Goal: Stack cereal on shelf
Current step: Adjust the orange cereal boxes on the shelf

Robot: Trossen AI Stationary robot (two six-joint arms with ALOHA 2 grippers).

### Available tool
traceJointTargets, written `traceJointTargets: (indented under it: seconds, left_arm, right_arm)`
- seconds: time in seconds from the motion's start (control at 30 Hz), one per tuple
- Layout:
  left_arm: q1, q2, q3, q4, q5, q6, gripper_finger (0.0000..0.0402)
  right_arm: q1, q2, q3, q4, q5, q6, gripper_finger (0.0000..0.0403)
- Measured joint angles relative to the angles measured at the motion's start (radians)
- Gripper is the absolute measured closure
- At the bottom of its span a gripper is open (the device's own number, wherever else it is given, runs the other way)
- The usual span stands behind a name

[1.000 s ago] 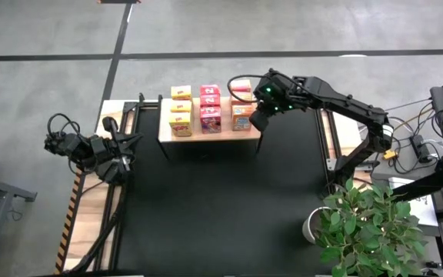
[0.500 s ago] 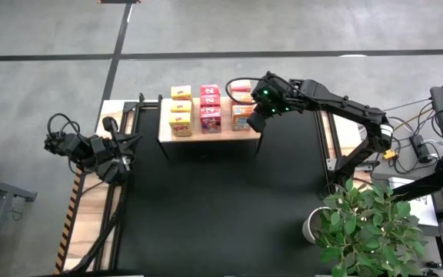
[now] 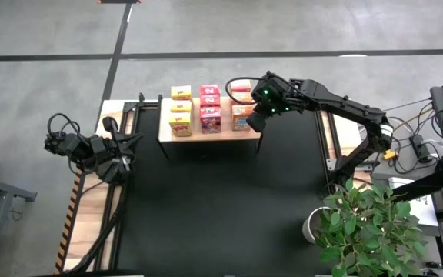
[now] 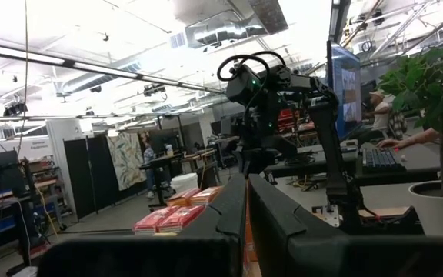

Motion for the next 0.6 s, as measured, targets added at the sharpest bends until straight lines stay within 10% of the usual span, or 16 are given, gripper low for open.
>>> traceJointTargets:
  seconds: [0.6]
  left_arm:
    - [0.000,0.000,0.000,0.000,0.000,-0.003,0.0402]
  right_arm:
    - [0.000,0.000,0.000,0.005,-0.008,0.002,0.0394]
